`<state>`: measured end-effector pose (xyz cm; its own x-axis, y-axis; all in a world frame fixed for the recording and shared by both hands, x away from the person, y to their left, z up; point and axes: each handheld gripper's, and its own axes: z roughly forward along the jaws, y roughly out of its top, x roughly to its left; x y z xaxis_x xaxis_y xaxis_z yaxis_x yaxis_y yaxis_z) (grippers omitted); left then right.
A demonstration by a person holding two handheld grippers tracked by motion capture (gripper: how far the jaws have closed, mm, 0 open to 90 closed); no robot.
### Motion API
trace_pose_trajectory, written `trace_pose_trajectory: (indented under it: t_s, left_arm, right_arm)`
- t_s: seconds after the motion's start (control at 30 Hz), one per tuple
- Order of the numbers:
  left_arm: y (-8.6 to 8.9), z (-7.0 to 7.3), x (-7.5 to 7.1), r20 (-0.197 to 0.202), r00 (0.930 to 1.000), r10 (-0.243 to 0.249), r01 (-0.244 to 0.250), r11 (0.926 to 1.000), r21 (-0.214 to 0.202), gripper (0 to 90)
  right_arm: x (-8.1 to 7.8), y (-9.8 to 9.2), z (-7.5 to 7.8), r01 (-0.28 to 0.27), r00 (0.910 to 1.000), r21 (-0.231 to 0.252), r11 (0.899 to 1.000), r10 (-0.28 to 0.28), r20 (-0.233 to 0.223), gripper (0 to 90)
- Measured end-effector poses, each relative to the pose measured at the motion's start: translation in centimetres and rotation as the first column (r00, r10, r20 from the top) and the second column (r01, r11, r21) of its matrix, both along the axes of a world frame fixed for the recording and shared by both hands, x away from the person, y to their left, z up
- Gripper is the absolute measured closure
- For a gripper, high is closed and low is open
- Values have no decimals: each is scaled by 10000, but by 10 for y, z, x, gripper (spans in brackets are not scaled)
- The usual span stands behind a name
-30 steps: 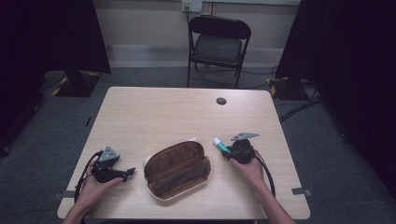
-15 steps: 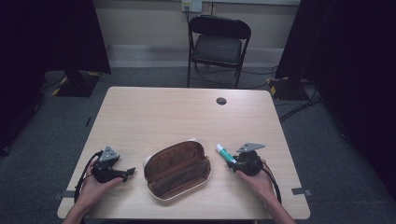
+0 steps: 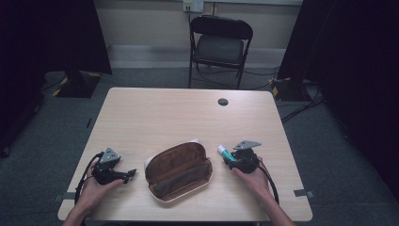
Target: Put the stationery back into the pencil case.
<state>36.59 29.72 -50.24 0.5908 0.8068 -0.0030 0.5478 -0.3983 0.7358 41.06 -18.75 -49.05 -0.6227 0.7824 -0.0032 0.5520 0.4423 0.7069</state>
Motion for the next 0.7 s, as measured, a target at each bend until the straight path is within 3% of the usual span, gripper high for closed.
trace_pose_trajectory:
  t_s: [0.2,0.7]
  left_arm:
    - [0,0,0,1,10000,1,-1,10000,-2,119]
    - [0,0,0,-1,10000,0,0,10000,3,119]
  right_arm:
    - [7,2,0,-115,9999,48,9999,115,-4,653]
    - [2,-3,5,-160,9995,128,9998,163,-261,661]
